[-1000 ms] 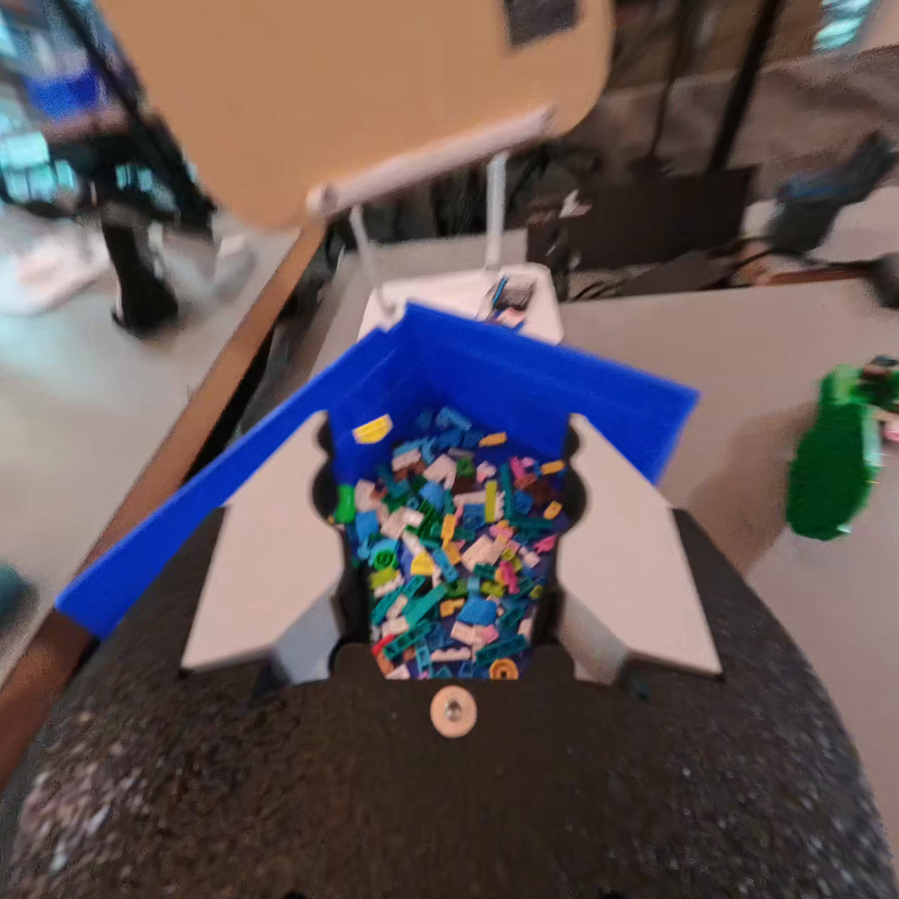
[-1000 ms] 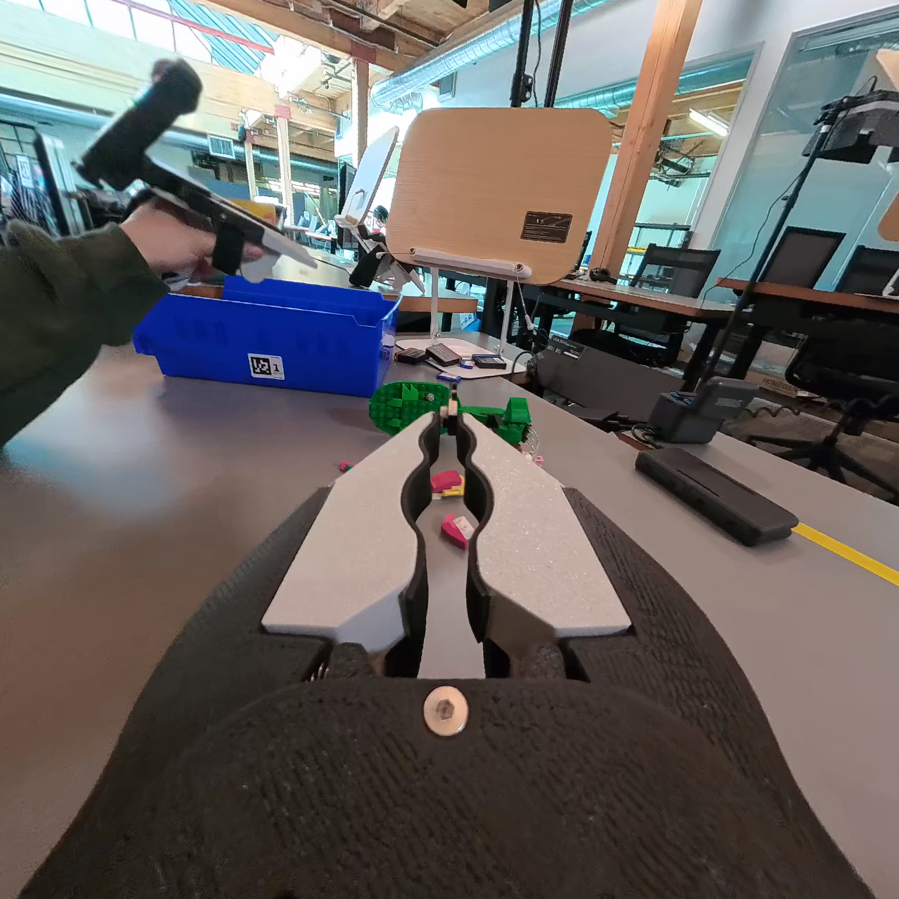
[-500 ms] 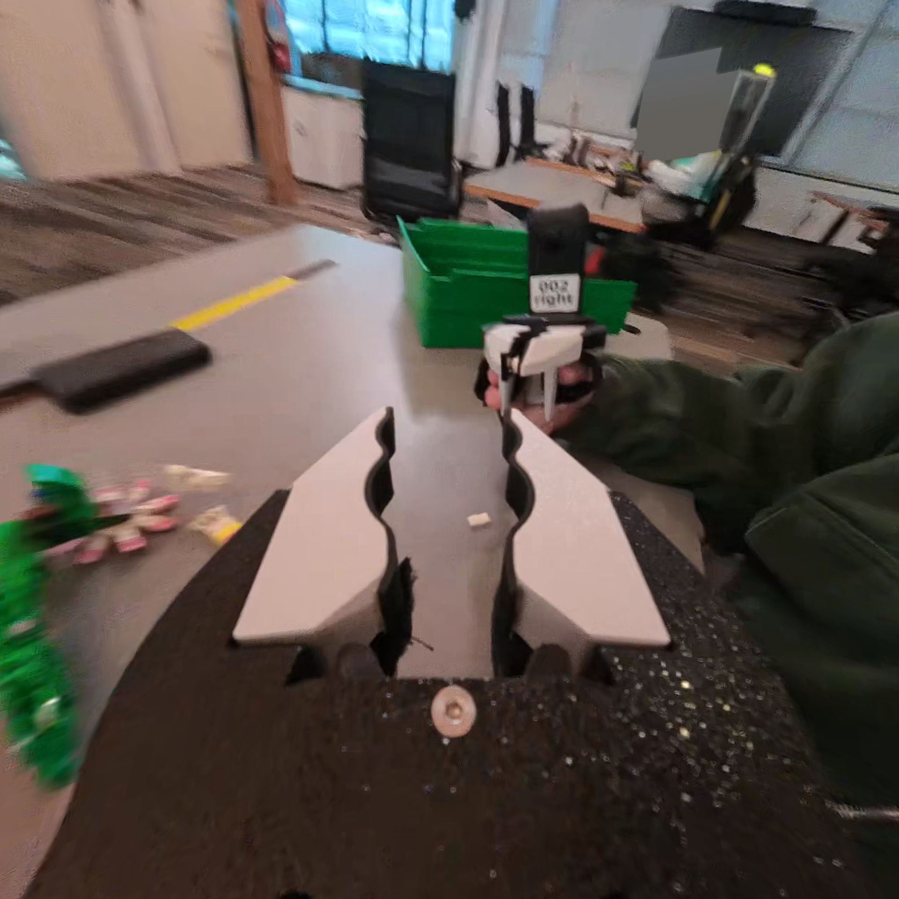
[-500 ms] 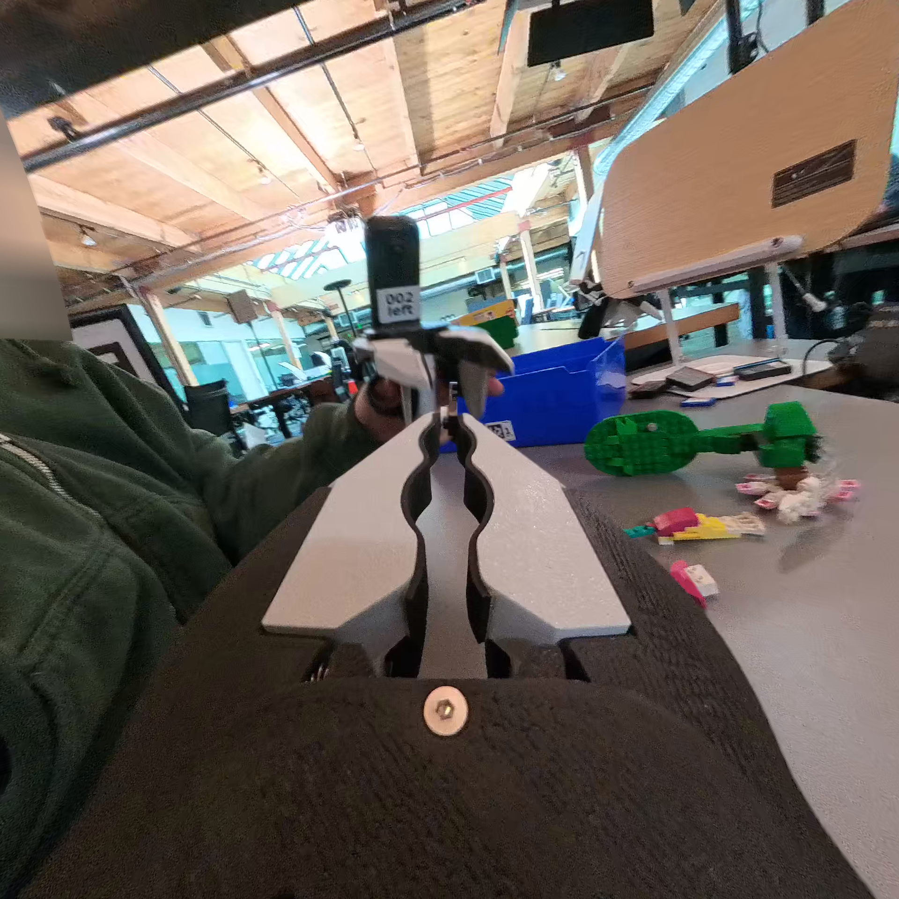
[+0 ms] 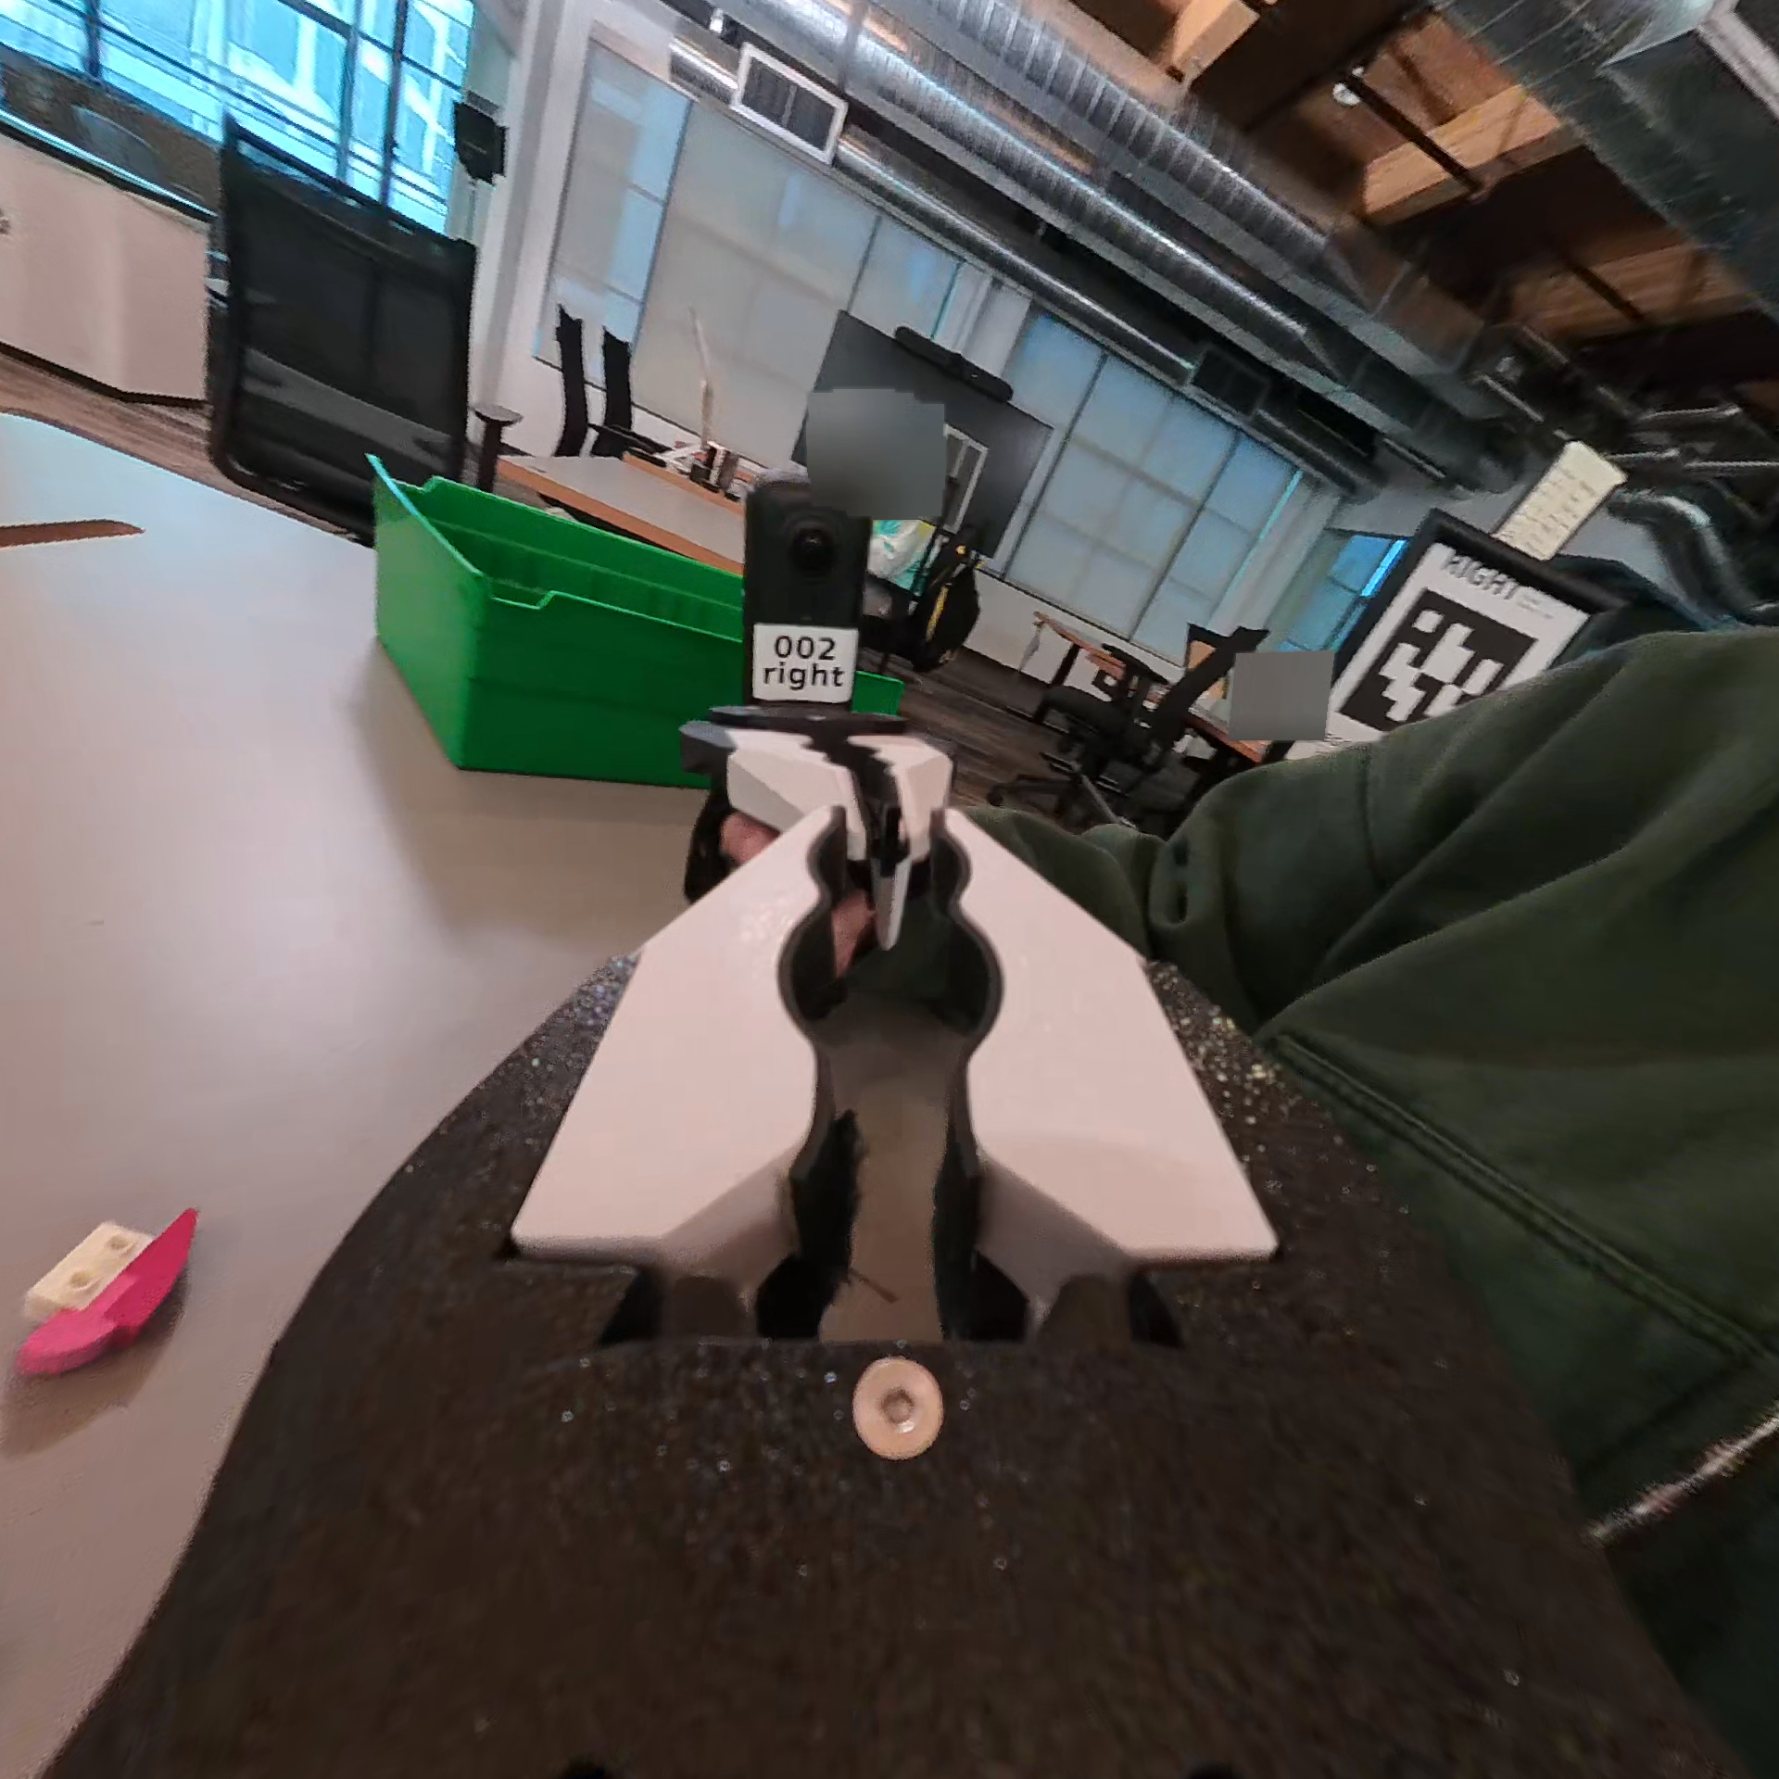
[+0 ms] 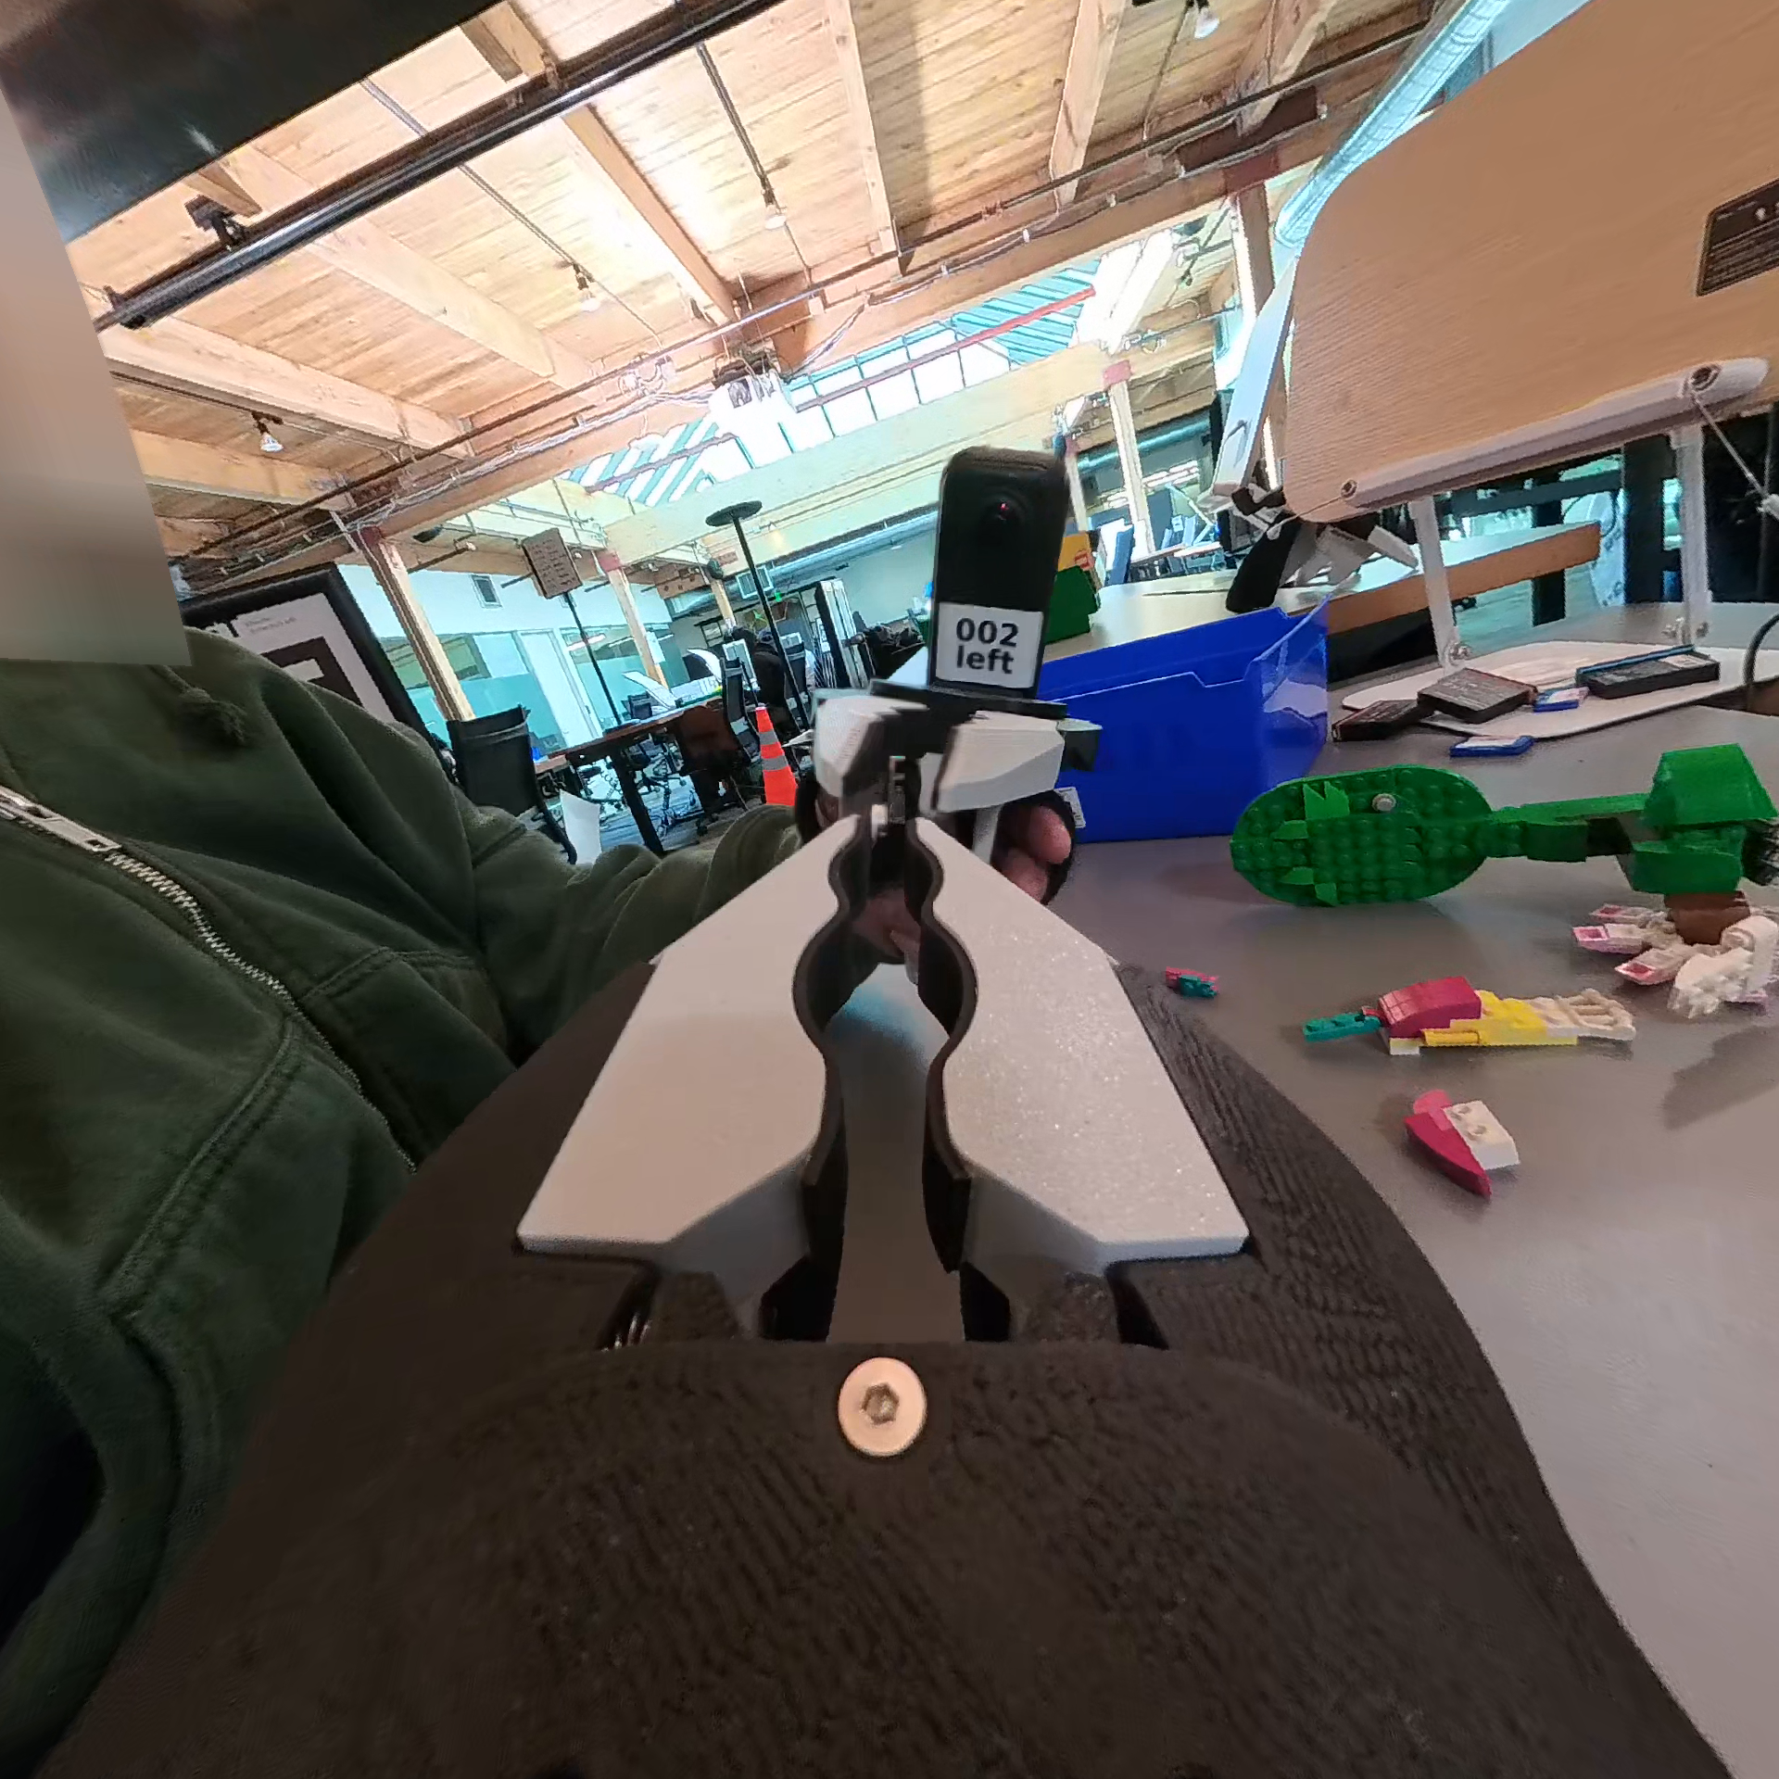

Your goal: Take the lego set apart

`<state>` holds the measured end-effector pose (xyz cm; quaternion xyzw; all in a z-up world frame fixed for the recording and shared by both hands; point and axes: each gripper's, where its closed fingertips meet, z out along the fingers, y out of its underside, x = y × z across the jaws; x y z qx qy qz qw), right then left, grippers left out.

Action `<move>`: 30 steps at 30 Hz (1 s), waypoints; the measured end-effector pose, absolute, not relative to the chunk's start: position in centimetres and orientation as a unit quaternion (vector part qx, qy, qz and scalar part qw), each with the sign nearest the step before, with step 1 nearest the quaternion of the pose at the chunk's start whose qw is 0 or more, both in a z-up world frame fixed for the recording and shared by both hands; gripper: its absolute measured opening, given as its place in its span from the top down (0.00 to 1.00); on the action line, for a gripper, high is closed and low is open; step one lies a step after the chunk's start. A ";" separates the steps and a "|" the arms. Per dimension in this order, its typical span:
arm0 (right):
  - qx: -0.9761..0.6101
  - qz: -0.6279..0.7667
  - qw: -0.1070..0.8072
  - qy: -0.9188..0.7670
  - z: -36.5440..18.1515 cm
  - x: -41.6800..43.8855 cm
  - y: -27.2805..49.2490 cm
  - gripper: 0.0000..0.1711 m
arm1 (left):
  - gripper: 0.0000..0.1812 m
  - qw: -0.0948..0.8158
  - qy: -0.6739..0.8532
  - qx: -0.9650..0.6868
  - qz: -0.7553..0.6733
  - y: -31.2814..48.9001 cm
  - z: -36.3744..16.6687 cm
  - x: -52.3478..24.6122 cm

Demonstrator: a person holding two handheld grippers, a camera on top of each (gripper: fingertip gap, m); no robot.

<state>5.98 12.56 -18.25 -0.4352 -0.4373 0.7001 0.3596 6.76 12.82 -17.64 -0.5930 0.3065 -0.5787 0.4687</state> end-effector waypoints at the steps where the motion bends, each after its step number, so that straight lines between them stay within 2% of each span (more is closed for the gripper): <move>1: -0.436 0.698 0.361 -0.437 -18.3 6.0 12.7 0.98 | 0.95 0.457 0.309 -0.593 -0.587 12.8 -17.6 7.0; 2: -0.437 0.697 0.364 -0.436 -18.3 6.0 12.8 0.98 | 1.00 0.452 0.307 -0.601 -0.583 13.2 -17.7 7.1; 3: -0.441 0.693 0.372 -0.432 -18.4 6.0 13.2 0.98 | 1.00 0.453 0.306 -0.609 -0.576 13.7 -17.8 7.0; 6: -0.487 0.627 0.456 -0.402 -19.0 6.0 16.5 0.85 | 1.00 0.492 0.268 -0.660 -0.501 17.5 -19.0 5.6; 10: -0.515 0.317 0.624 -0.494 -21.9 6.1 20.0 0.86 | 1.00 0.492 0.192 -0.699 -0.483 20.2 -20.8 3.6; 14: -0.477 0.137 0.656 -0.568 -23.9 3.9 19.7 0.87 | 1.00 0.467 0.180 -0.715 -0.488 20.3 -22.0 3.2; 16: -0.456 0.079 0.670 -0.580 -24.2 3.0 19.8 0.91 | 0.99 0.459 0.178 -0.725 -0.481 20.4 -22.4 3.1; 18: -0.442 0.041 0.679 -0.585 -24.3 2.5 19.9 0.94 | 1.00 0.455 0.181 -0.732 -0.473 20.5 -22.8 3.0; 21: -0.431 0.017 0.700 -0.569 -23.4 2.4 19.9 0.93 | 0.99 0.450 0.188 -0.746 -0.454 20.5 -23.5 2.9; 26: -0.454 0.020 0.677 -0.580 -24.4 2.3 20.3 0.97 | 0.99 0.440 0.192 -0.754 -0.449 20.5 -24.2 3.3; 30: -0.460 0.011 0.667 -0.585 -24.8 2.3 20.4 0.96 | 0.99 0.434 0.185 -0.757 -0.452 20.6 -24.5 3.3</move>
